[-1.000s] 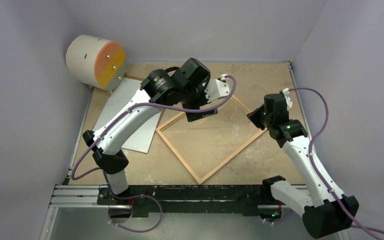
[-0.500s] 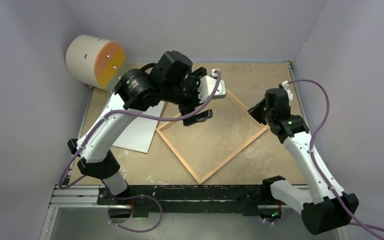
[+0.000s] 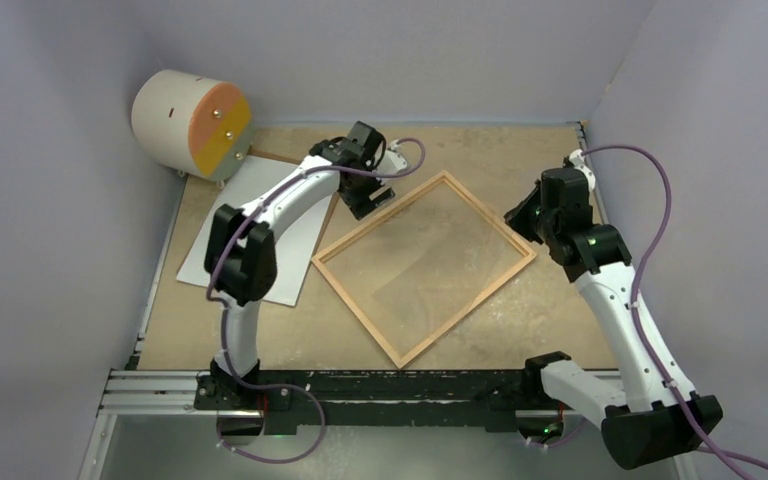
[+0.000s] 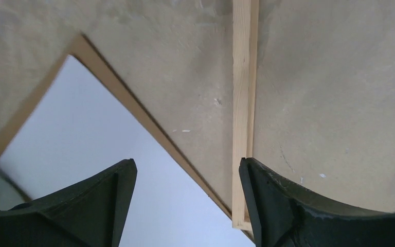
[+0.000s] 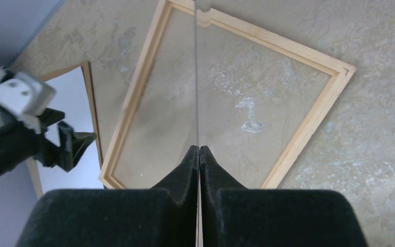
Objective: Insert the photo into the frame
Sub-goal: Pick up the photo frame item from the photo frame, then adjust the photo frame at the center of the board.
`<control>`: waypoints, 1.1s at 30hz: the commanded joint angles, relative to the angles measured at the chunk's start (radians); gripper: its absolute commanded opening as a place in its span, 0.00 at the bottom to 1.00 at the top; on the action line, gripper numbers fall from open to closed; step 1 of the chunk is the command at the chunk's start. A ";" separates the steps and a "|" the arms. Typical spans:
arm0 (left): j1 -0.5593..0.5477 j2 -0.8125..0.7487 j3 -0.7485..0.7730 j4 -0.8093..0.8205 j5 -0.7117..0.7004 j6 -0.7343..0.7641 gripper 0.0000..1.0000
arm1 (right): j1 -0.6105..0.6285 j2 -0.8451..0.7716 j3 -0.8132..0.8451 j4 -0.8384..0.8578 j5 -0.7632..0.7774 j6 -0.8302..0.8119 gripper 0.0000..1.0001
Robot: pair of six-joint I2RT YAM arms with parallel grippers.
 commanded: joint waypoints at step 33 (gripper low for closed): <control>0.054 0.454 0.270 -0.089 0.208 -0.177 0.14 | -0.024 -0.048 -0.017 -0.062 -0.016 -0.075 0.00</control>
